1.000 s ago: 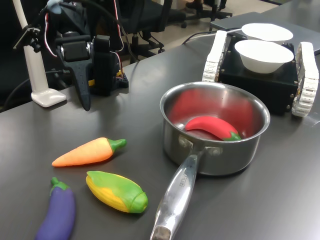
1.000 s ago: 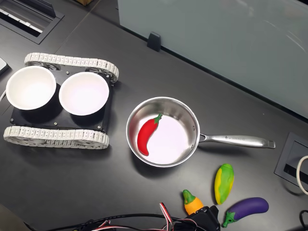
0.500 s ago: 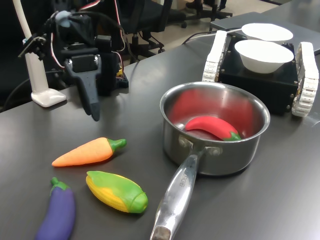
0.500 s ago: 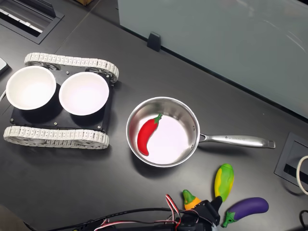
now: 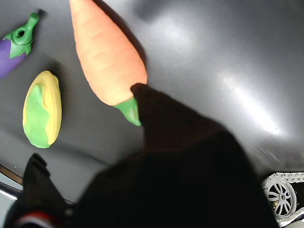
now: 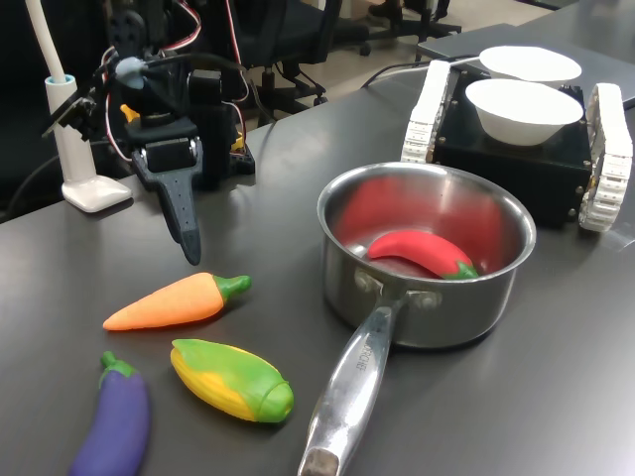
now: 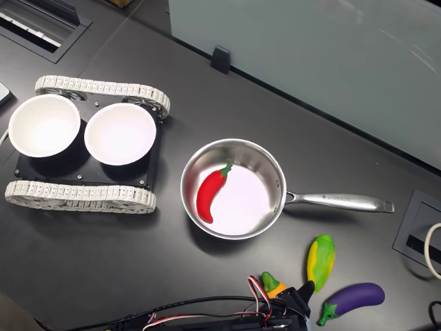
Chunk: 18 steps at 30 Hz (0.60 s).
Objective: Pick up the carrot and place them in the pan
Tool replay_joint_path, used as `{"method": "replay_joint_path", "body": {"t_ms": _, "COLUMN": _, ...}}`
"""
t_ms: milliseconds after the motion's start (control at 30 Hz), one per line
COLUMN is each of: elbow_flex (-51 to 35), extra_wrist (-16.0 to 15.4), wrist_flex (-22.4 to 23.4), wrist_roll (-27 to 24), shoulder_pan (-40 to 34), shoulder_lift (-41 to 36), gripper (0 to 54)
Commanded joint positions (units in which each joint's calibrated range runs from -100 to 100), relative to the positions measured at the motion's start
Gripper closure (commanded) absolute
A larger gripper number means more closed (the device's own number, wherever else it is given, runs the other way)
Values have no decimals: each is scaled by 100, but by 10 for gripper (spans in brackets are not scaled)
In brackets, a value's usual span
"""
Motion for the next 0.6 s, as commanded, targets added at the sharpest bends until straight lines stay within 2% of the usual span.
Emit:
{"method": "replay_joint_path", "body": {"t_ms": 0, "elbow_flex": -18, "extra_wrist": 48, "wrist_flex": 76, "wrist_roll": -78, "shoulder_pan": -131, "shoulder_lift": -5, "gripper": 129}}
{"method": "replay_joint_path", "body": {"t_ms": 567, "elbow_flex": 18, "extra_wrist": 48, "wrist_flex": 25, "wrist_roll": -107, "shoulder_pan": -108, "shoulder_lift": 417, "gripper": 133}}
